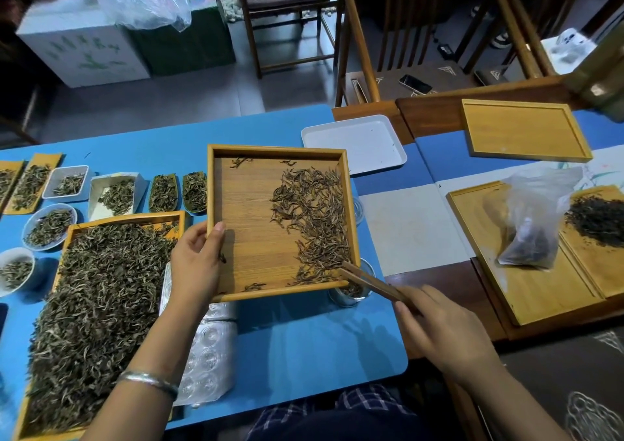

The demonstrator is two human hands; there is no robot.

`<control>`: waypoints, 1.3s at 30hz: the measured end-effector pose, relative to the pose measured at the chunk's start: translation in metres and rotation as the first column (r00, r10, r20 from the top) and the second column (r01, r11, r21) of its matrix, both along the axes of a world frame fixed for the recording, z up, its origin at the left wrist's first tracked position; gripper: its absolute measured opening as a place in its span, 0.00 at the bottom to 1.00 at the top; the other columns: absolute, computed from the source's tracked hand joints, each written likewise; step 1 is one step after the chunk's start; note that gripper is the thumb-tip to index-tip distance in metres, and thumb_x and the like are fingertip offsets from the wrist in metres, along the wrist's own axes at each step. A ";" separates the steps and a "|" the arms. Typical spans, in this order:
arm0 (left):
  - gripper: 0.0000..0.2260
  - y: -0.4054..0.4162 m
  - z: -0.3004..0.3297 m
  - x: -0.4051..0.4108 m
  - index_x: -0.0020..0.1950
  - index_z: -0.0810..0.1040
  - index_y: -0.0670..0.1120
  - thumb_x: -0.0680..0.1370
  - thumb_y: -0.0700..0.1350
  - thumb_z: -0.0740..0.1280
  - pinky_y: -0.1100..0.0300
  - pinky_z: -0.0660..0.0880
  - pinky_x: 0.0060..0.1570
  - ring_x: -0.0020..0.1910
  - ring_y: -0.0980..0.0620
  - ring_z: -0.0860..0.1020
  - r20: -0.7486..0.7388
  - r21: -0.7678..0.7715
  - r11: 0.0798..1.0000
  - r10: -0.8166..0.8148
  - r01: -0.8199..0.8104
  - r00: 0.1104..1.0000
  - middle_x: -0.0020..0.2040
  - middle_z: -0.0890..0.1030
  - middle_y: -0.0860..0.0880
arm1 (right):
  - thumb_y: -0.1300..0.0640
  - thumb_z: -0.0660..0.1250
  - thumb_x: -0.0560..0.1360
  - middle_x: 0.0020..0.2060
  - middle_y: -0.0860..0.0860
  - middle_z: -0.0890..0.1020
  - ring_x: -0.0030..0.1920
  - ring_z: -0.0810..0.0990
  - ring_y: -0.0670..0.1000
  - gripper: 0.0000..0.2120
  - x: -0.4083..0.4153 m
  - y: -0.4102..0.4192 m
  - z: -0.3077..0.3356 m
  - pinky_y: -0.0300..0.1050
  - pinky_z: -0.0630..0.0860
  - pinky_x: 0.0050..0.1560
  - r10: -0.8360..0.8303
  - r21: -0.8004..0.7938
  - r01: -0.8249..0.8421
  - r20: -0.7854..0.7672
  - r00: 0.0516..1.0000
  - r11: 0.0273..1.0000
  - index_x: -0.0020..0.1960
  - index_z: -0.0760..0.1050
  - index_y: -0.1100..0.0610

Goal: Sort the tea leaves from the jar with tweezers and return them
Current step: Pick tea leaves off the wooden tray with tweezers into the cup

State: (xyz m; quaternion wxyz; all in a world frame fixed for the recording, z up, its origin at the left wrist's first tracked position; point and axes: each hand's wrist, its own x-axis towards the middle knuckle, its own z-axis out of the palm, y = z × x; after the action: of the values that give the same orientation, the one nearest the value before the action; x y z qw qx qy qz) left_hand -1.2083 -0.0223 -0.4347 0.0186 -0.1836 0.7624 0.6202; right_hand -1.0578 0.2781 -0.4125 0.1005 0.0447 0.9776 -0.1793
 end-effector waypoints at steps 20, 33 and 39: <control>0.09 0.000 -0.002 0.002 0.55 0.79 0.45 0.80 0.49 0.66 0.57 0.78 0.43 0.42 0.54 0.81 -0.021 0.000 1.000 0.021 -0.021 1.000 0.44 0.83 0.52 | 0.57 0.54 0.81 0.50 0.59 0.75 0.44 0.77 0.59 0.13 -0.117 -0.056 -0.005 0.46 0.66 0.38 -0.150 -0.072 0.139 -0.188 0.971 0.988 0.60 0.71 0.61; 0.10 0.000 0.000 0.000 0.56 0.79 0.45 0.80 0.49 0.66 0.57 0.76 0.42 0.43 0.54 0.80 -0.016 -0.021 1.000 0.007 -0.007 1.000 0.46 0.82 0.52 | 0.53 0.54 0.82 0.53 0.53 0.74 0.45 0.79 0.54 0.21 -0.054 -0.043 -0.025 0.42 0.66 0.35 -0.101 -0.026 0.099 -0.084 0.991 0.995 0.73 0.61 0.57; 0.06 0.000 0.000 0.001 0.53 0.78 0.47 0.80 0.49 0.65 0.56 0.76 0.42 0.43 0.54 0.81 -0.011 0.006 1.000 0.003 -0.003 1.000 0.45 0.82 0.52 | 0.52 0.54 0.82 0.54 0.51 0.74 0.44 0.79 0.52 0.21 -0.036 -0.043 -0.034 0.39 0.66 0.34 -0.084 -0.002 0.084 -0.070 0.994 0.996 0.74 0.61 0.56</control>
State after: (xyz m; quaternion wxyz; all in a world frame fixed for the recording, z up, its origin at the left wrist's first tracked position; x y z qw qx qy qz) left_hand -1.2075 -0.0221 -0.4350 0.0141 -0.1811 0.7604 0.6235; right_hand -1.0939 0.2355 -0.4460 0.0586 0.0795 0.9779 -0.1843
